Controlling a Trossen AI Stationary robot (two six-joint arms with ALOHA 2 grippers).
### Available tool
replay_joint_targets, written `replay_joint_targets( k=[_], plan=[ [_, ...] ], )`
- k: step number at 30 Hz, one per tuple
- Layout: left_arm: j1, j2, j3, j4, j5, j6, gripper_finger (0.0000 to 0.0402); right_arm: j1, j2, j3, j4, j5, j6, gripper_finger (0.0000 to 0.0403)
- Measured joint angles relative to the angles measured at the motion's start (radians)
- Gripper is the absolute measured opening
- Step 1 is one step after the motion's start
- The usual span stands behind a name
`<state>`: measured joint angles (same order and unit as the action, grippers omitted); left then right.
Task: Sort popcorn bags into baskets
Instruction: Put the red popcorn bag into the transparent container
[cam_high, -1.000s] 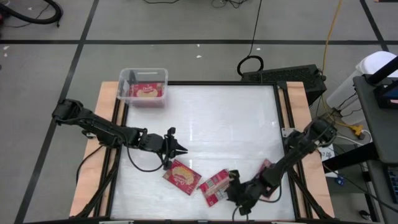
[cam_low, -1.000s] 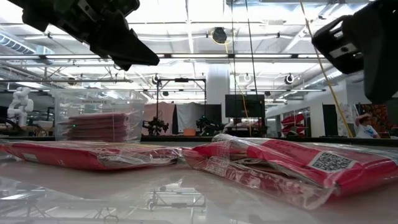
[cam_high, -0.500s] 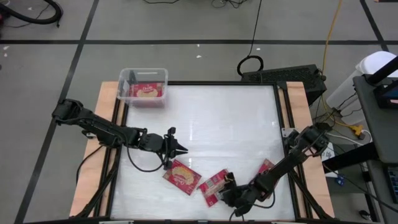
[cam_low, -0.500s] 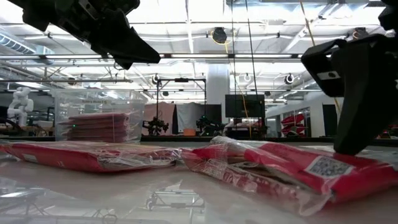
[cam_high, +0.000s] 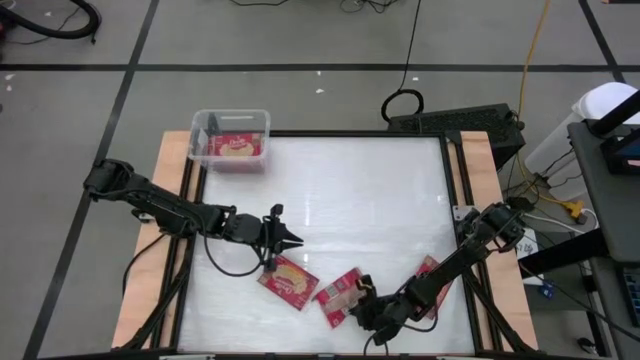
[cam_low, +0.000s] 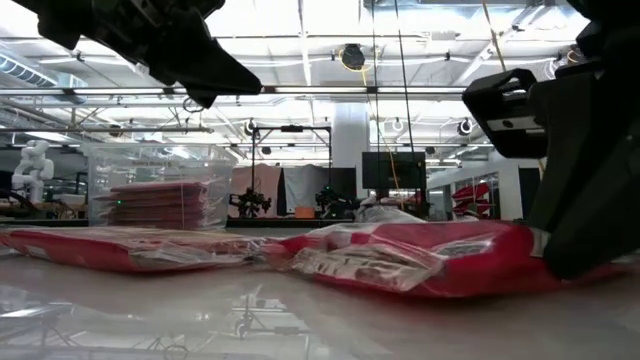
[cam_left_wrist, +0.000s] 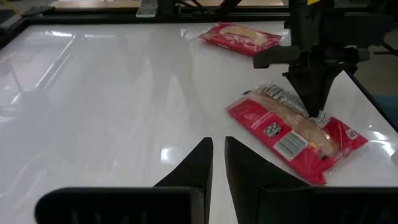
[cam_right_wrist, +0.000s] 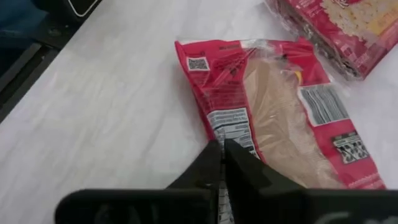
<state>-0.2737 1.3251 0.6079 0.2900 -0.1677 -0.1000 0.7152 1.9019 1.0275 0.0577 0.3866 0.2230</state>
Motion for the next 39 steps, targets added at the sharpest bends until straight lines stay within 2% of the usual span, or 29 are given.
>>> replay_joint_targets(
  k=[7,15,23,26,29,34,39],
  plan=[
    [-0.008,0.000,0.000,0.046,-0.001,0.023,0.0047,-0.020,-0.093,-0.004,-0.025,0.001,0.000,0.0002],
    [-0.089,0.023,0.001,0.197,-0.002,0.190,0.0047,-0.090,-0.242,-0.003,-0.089,0.005,0.000,0.0001],
    [-0.116,0.077,0.001,0.212,0.002,0.186,0.0052,-0.191,-0.319,-0.002,-0.194,0.003,0.034,0.0000],
    [-0.115,0.140,0.003,0.286,0.000,0.163,0.0080,-0.224,-0.323,-0.002,-0.209,-0.019,0.033,0.0000],
    [-0.114,0.210,0.001,0.364,-0.004,0.150,0.0127,-0.250,-0.322,-0.002,-0.210,-0.057,0.028,0.0000],
    [-0.110,0.294,0.001,0.418,-0.127,0.102,0.0206,-0.265,-0.322,-0.002,-0.208,-0.082,0.059,0.0000],
    [-0.107,0.322,0.001,0.415,-0.145,0.064,0.0240,-0.254,-0.315,-0.002,-0.230,-0.144,0.177,0.0002]
  ],
)
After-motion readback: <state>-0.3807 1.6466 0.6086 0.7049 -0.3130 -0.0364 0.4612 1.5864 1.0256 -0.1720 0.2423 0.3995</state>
